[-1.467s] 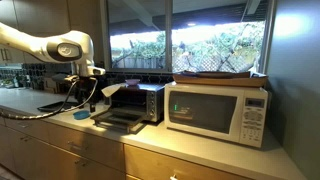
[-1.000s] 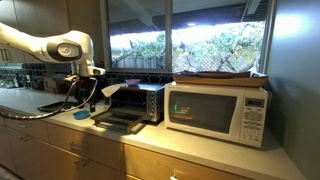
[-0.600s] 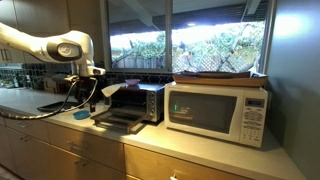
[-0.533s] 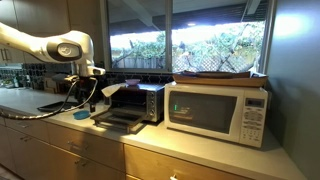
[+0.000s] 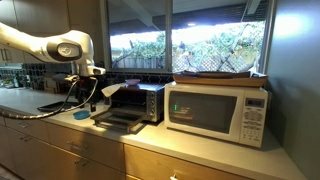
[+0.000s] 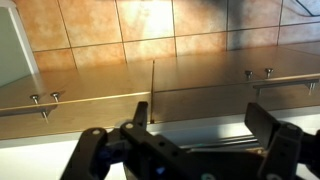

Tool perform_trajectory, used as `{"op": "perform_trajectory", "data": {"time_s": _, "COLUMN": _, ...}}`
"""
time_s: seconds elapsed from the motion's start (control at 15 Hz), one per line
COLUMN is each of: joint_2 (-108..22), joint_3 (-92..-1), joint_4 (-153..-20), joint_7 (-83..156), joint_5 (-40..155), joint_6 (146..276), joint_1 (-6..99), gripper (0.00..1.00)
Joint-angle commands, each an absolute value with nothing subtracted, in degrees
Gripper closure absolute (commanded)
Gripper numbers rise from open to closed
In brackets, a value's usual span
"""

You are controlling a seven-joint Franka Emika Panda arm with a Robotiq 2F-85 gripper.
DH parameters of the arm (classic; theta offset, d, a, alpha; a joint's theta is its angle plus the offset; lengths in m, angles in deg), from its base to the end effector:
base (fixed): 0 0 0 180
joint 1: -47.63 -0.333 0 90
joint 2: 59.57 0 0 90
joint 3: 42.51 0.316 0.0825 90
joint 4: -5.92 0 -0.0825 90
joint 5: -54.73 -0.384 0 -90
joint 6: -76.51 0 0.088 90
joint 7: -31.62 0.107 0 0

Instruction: Put the purple bowl in the oven

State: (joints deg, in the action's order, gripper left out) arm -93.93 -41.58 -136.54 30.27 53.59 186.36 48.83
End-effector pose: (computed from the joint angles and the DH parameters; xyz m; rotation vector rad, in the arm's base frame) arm 0.3716 0.0001 0.4952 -3.1320 -0.0152 -0.0480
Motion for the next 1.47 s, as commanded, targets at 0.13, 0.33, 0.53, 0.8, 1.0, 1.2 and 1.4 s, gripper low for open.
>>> {"op": "perform_trajectory", "data": {"time_s": 0.13, "joint_2": -93.1, "joint_3": -41.3, "joint_4": -133.5, "joint_7": 33.1, "joint_5": 52.9, "joint_6": 202.0, "joint_1": 48.3, "gripper": 0.0}}
{"op": "perform_trajectory", "data": {"time_s": 0.33, "joint_2": -89.8, "joint_3": -40.8, "joint_4": -127.4, "joint_7": 32.4, "joint_5": 53.6, "joint_6": 210.7, "joint_1": 48.0, "gripper": 0.0}}
{"op": "perform_trajectory", "data": {"time_s": 0.53, "joint_2": -85.8, "joint_3": -40.9, "joint_4": -120.5, "joint_7": 31.8, "joint_5": 53.3, "joint_6": 216.7, "joint_1": 47.5, "gripper": 0.0}}
{"op": "perform_trajectory", "data": {"time_s": 0.8, "joint_2": -79.6, "joint_3": -41.7, "joint_4": -111.8, "joint_7": 31.0, "joint_5": 51.1, "joint_6": 219.6, "joint_1": 46.0, "gripper": 0.0}}
{"op": "perform_trajectory", "data": {"time_s": 1.0, "joint_2": -82.0, "joint_3": -41.0, "joint_4": -114.2, "joint_7": 31.9, "joint_5": 52.9, "joint_6": 218.9, "joint_1": 47.0, "gripper": 0.0}}
{"op": "perform_trajectory", "data": {"time_s": 1.2, "joint_2": -82.2, "joint_3": -41.1, "joint_4": -114.3, "joint_7": 31.9, "joint_5": 52.9, "joint_6": 218.9, "joint_1": 47.0, "gripper": 0.0}}
{"op": "perform_trajectory", "data": {"time_s": 1.4, "joint_2": -79.3, "joint_3": -40.5, "joint_4": -112.4, "joint_7": 35.6, "joint_5": 53.5, "joint_6": 220.6, "joint_1": 48.6, "gripper": 0.0}}
